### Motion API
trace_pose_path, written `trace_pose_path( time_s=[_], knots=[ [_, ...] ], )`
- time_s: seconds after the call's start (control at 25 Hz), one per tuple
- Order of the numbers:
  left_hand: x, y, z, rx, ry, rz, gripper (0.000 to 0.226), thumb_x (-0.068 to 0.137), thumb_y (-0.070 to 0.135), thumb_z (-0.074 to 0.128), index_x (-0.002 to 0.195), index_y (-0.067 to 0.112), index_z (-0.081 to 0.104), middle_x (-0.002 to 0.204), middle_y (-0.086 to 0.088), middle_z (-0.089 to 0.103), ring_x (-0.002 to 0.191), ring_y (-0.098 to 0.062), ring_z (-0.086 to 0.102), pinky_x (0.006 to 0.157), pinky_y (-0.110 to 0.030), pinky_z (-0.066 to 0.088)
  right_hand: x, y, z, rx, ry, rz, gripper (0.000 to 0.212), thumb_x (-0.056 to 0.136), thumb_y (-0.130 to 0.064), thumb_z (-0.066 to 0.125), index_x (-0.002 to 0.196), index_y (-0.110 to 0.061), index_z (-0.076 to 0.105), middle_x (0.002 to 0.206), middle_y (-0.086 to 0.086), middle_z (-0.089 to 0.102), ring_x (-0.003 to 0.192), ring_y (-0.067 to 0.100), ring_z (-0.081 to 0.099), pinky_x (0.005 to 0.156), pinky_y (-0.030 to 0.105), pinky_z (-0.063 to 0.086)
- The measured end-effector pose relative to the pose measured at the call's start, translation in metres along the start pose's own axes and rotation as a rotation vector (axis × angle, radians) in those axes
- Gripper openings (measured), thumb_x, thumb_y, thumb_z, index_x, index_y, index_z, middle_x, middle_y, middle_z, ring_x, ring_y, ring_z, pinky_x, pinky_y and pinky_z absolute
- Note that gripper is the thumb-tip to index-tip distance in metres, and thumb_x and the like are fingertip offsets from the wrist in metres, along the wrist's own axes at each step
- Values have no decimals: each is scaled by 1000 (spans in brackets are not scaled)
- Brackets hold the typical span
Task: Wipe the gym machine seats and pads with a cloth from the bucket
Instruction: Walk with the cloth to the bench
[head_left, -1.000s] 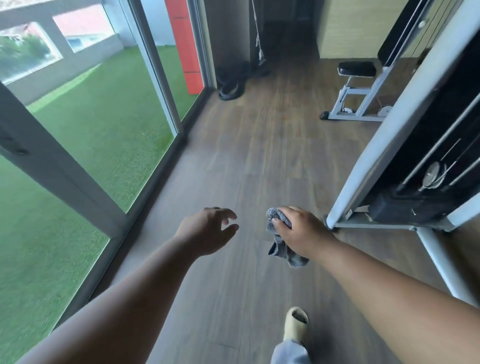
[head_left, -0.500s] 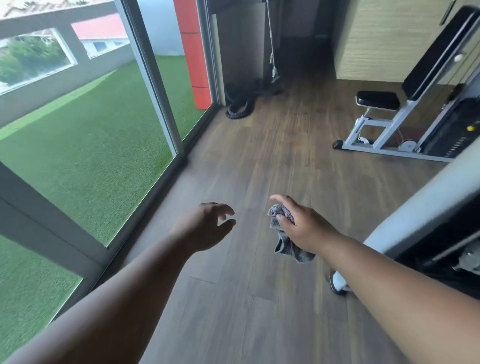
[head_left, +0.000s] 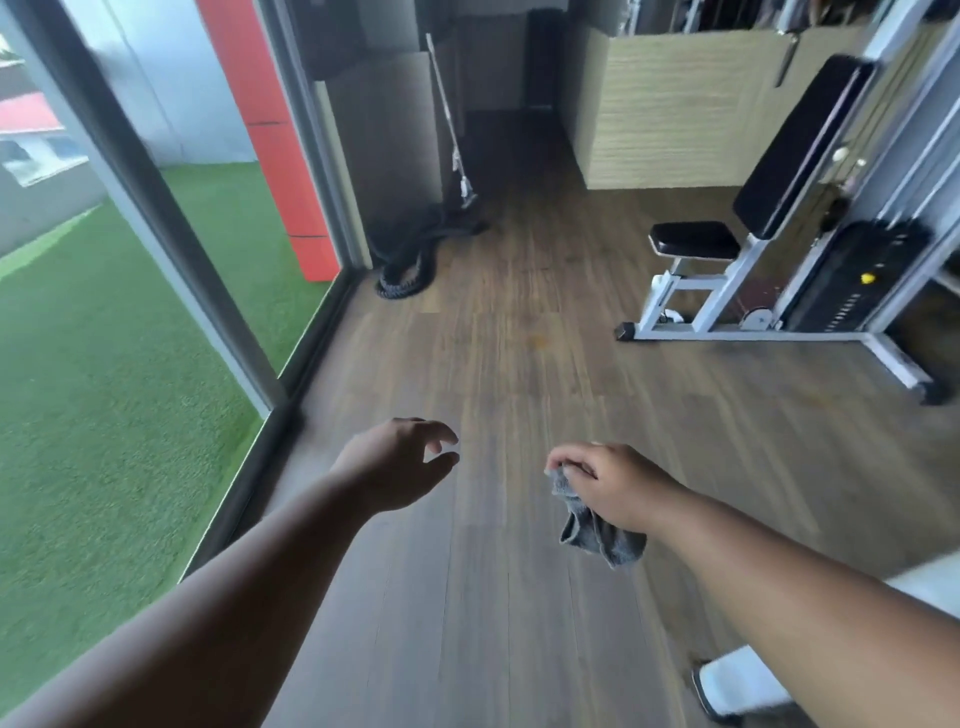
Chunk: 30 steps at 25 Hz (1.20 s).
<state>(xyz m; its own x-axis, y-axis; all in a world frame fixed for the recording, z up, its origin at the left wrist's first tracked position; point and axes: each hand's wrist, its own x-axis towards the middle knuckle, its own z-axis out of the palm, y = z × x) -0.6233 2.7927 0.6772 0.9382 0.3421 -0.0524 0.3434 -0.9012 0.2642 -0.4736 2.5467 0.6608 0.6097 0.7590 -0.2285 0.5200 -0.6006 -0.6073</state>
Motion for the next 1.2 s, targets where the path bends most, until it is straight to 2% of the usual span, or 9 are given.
trace_pose_path(
  time_s=[0.08, 0.16, 0.32, 0.48, 0.6, 0.88, 1.0, 1.08, 1.2],
  knots=[
    [63, -5, -10, 7, -24, 51, 30, 93, 56, 51, 118, 43, 63, 103, 24, 65, 89, -1, 63, 73, -28, 54, 39, 6, -23, 56, 63, 54, 6, 94, -46, 54, 98, -42, 57, 83, -8, 61, 64, 9, 52, 61, 28, 43],
    [127, -2, -14, 16, -46, 103, 30, 94, 56, 51, 119, 44, 62, 102, 24, 64, 89, -1, 62, 73, -29, 54, 78, 21, -47, 120, 93, 108, 22, 84, -55, 66, 101, -43, 57, 90, -9, 64, 74, 10, 60, 68, 29, 49],
    [260, 17, -9, 5, -45, 177, 31, 94, 57, 51, 120, 44, 62, 107, 23, 65, 87, 0, 61, 73, -31, 56, 176, 73, -105, 94, 88, 162, 35, 73, -56, 71, 102, -45, 54, 91, -5, 67, 68, 9, 56, 75, 32, 54],
    [382, 36, -4, -37, -68, 155, 31, 95, 55, 52, 122, 42, 62, 109, 21, 65, 88, -3, 61, 76, -32, 57, 278, 118, -174, 52, 116, 185, 31, 78, -49, 71, 102, -42, 54, 90, -4, 64, 67, 10, 52, 68, 29, 48],
    [456, 46, -7, -47, -88, 150, 33, 96, 54, 51, 125, 41, 61, 115, 17, 66, 92, -6, 64, 77, -33, 58, 340, 134, -217, 12, 90, 183, 30, 82, -45, 70, 107, -40, 54, 84, -9, 56, 62, 8, 46, 60, 28, 39],
    [627, 27, -18, 16, -156, 214, 38, 96, 56, 50, 131, 41, 56, 121, 13, 66, 97, -7, 64, 74, -26, 55, 479, 158, -289, -7, 165, 200, 30, 85, -42, 70, 111, -39, 54, 77, -12, 49, 56, 4, 42, 54, 23, 32],
    [716, 13, -28, 37, -175, 273, 38, 96, 56, 50, 130, 42, 56, 123, 14, 64, 100, -9, 65, 79, -32, 57, 541, 173, -313, 6, 229, 268, 29, 85, -43, 69, 109, -41, 52, 78, -8, 54, 55, 7, 43, 55, 25, 36],
    [771, 7, -31, 79, -211, 325, 39, 95, 57, 49, 130, 43, 56, 125, 16, 63, 104, -9, 63, 81, -32, 56, 575, 184, -323, 43, 276, 342, 29, 84, -46, 70, 107, -44, 52, 88, -3, 61, 58, 10, 48, 58, 27, 41],
    [842, 7, -35, 101, -265, 388, 40, 93, 60, 47, 129, 45, 55, 125, 20, 63, 107, -8, 63, 83, -32, 55, 615, 200, -336, 99, 321, 420, 31, 81, -49, 70, 106, -46, 52, 95, -9, 63, 76, 17, 64, 72, 33, 53]
  ],
)
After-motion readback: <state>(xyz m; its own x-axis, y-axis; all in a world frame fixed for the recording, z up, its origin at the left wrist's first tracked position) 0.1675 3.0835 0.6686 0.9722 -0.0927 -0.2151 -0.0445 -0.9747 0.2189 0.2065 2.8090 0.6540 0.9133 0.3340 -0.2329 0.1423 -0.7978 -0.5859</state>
